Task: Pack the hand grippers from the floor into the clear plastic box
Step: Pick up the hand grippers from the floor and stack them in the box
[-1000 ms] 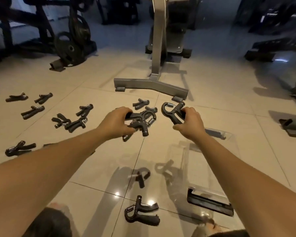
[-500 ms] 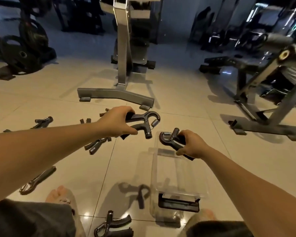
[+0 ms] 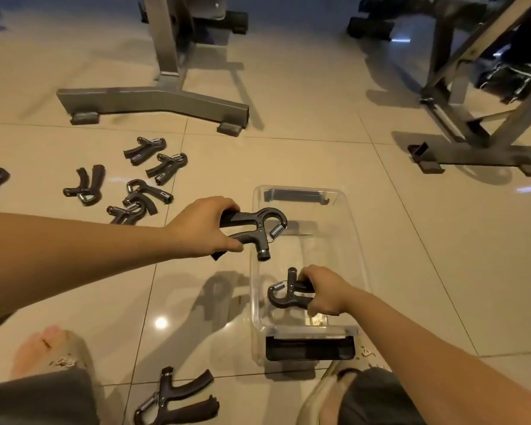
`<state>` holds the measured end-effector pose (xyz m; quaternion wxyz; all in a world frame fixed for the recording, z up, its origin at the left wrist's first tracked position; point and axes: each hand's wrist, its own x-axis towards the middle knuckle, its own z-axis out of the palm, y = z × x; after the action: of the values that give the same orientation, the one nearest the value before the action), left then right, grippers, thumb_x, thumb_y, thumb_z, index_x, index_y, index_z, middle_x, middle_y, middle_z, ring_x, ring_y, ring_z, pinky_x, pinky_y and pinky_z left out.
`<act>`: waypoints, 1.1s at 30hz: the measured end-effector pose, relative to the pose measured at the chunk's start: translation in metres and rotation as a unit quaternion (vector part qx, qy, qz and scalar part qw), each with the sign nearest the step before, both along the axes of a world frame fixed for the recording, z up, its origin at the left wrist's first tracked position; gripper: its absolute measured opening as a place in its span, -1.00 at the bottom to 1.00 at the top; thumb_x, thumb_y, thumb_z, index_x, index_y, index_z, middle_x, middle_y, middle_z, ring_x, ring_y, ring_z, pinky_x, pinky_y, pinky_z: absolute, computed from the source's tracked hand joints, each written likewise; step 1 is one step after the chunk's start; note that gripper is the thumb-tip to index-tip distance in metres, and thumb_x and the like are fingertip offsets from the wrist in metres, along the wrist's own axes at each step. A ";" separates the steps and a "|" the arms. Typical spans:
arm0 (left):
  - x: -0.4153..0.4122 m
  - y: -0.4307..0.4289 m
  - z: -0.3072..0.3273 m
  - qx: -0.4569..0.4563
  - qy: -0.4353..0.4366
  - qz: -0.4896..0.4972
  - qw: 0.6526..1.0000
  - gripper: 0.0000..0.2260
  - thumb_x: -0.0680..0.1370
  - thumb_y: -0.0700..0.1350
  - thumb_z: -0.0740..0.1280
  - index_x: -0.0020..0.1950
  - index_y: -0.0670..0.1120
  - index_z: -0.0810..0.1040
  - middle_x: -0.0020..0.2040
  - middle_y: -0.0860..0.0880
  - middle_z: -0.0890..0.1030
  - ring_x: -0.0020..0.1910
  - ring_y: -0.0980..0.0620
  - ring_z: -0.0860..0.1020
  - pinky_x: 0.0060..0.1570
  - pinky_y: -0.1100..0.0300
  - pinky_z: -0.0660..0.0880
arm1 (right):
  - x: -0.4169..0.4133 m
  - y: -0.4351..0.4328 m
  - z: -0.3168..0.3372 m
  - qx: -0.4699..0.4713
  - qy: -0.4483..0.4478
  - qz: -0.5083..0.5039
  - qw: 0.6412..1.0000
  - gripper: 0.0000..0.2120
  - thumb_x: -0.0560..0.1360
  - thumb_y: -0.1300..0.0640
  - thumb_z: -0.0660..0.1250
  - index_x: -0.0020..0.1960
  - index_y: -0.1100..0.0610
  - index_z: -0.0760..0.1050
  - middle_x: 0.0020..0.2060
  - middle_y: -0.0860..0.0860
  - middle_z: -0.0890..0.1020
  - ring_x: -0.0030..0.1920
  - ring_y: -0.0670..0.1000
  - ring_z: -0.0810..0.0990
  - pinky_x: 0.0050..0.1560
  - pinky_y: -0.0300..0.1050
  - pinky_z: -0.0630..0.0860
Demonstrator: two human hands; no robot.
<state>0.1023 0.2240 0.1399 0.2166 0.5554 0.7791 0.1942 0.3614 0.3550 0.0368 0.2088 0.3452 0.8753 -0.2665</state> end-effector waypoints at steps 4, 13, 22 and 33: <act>-0.006 0.014 -0.013 0.003 -0.020 -0.002 1.000 -0.43 0.33 0.08 0.62 0.27 -0.01 0.55 0.09 0.07 0.59 0.06 0.05 0.55 0.12 0.06 0.53 | -0.007 0.001 -0.030 -0.026 -0.018 0.003 0.999 -0.44 0.23 0.09 0.62 0.14 0.08 0.46 0.07 0.05 0.56 0.02 0.10 0.55 0.07 0.06 0.57; -0.007 0.027 -0.035 0.005 -0.054 -0.029 0.998 -0.41 0.33 0.08 0.62 0.31 -0.01 0.55 0.11 0.07 0.61 0.07 0.07 0.56 0.14 0.13 0.52 | -0.016 0.001 -0.062 -0.029 -0.097 0.053 0.993 -0.43 0.29 0.09 0.60 0.20 0.09 0.42 0.11 0.08 0.56 0.06 0.13 0.54 0.01 -0.02 0.50; -0.003 0.037 -0.033 0.009 -0.075 -0.043 0.996 -0.40 0.32 0.10 0.62 0.30 -0.02 0.56 0.11 0.08 0.62 0.08 0.09 0.57 0.17 0.06 0.55 | -0.013 0.004 -0.065 -0.100 -0.074 -0.023 0.992 -0.43 0.40 0.18 0.52 0.39 0.10 0.48 0.24 0.07 0.57 0.19 0.13 0.55 0.24 0.01 0.52; -0.020 0.017 -0.008 0.051 -0.061 0.002 0.997 -0.44 0.33 0.08 0.62 0.26 -0.02 0.56 0.09 0.07 0.59 0.06 0.04 0.56 0.13 0.05 0.53 | -0.030 0.016 0.032 -0.171 0.173 -0.206 0.948 -0.56 0.41 0.13 0.58 0.26 0.15 0.60 0.15 0.04 0.67 0.20 0.05 0.62 0.27 0.02 0.54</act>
<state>0.0819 0.2406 0.1323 0.2348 0.5509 0.7548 0.2677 0.3310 0.3707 0.0683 0.0506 0.4259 0.7487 -0.5055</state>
